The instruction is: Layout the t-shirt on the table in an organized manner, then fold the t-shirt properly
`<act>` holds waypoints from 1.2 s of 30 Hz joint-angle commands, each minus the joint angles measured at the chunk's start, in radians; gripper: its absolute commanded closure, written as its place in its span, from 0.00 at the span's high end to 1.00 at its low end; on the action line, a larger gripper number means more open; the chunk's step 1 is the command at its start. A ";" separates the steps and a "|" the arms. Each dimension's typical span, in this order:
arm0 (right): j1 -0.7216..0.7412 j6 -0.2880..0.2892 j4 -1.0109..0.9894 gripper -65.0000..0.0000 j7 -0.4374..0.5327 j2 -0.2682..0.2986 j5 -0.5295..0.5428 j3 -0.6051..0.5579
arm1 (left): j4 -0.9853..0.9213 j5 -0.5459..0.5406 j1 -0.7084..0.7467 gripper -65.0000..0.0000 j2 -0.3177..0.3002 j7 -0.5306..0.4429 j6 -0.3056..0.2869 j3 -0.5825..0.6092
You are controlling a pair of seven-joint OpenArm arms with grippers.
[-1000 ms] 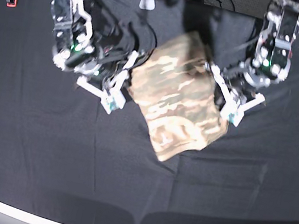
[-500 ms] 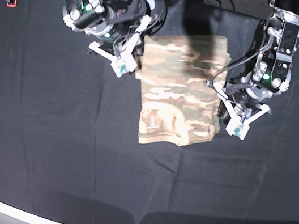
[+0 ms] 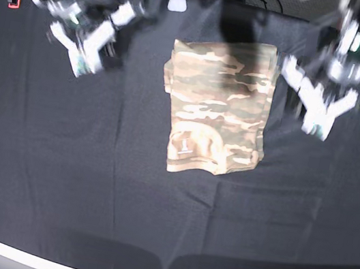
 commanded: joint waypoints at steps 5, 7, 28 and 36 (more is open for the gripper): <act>-0.156 0.078 0.078 0.00 -0.070 0.006 0.140 0.135 | 0.075 0.002 0.204 0.00 -0.042 0.044 0.001 -0.004; -0.222 0.083 0.078 0.00 -0.094 0.006 0.158 0.169 | 0.069 0.002 0.282 0.00 -0.042 0.052 0.001 -0.004; -0.267 0.054 -0.570 0.00 -0.020 0.018 -0.066 -0.056 | -0.887 -0.114 0.232 0.00 0.005 -0.381 -0.435 -0.003; 0.031 0.051 -1.116 0.00 0.296 0.034 -0.156 -0.185 | -1.474 -0.017 -0.031 0.00 0.115 -0.792 -0.463 -0.003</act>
